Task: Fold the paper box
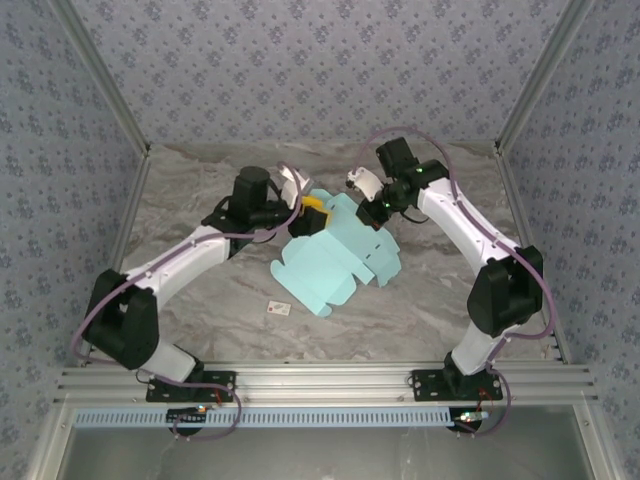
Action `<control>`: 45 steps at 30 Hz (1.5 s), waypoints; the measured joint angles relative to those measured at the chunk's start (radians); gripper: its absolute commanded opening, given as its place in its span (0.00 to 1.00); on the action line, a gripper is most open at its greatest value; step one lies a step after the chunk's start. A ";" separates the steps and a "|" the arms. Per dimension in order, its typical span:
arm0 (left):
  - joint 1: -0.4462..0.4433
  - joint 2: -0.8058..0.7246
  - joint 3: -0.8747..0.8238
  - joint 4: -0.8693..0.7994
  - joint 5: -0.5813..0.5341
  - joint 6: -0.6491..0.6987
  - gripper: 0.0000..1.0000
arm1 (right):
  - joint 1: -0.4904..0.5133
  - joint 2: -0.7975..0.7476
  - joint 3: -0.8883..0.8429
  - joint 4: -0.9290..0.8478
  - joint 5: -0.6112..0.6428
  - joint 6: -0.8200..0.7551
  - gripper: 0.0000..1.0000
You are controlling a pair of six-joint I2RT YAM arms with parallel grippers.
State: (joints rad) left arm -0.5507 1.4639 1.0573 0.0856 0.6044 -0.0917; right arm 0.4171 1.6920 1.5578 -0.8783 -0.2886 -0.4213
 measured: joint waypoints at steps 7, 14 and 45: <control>0.050 -0.159 -0.130 -0.008 -0.143 -0.092 0.56 | 0.055 -0.002 -0.058 0.088 0.243 -0.044 0.00; 0.132 -0.176 -0.209 -0.027 -0.283 -0.200 0.57 | 0.135 -0.002 -0.137 0.241 0.469 -0.145 0.00; 0.222 0.119 -0.188 0.015 -0.309 -0.259 0.63 | 0.304 -0.015 -0.661 1.188 0.909 -0.677 0.00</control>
State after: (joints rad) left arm -0.3290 1.5833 0.8692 0.1009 0.2958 -0.3511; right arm 0.7208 1.6772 0.8963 0.3096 0.6209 -1.0981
